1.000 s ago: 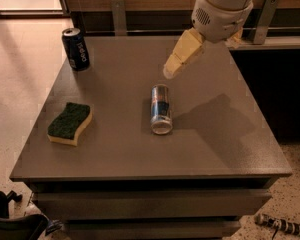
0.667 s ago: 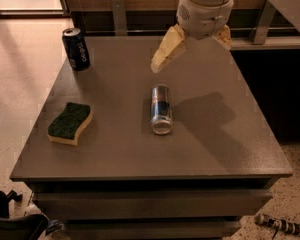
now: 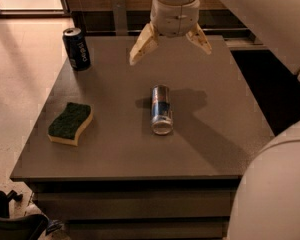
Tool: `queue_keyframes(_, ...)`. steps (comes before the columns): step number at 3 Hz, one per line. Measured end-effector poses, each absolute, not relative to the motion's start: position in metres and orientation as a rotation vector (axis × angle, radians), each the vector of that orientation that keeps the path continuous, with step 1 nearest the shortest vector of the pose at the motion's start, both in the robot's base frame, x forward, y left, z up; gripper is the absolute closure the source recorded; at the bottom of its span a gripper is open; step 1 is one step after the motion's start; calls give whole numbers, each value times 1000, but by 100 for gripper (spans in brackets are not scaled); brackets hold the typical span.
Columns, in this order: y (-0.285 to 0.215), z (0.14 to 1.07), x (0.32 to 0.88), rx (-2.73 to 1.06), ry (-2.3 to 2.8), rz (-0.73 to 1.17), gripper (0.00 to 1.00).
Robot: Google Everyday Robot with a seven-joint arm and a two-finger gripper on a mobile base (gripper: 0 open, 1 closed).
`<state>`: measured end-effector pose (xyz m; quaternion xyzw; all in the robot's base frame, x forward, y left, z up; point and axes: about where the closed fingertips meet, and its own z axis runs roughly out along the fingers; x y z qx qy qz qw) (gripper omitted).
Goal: Place redbull can upright
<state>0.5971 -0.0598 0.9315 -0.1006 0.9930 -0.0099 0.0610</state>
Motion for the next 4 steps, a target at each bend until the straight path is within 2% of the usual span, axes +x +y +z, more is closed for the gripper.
queue_keyframes(2, -48, 918, 559, -104, 3099, 8, 0)
queue_keyframes(4, -67, 884, 518, 12, 3176, 114, 0)
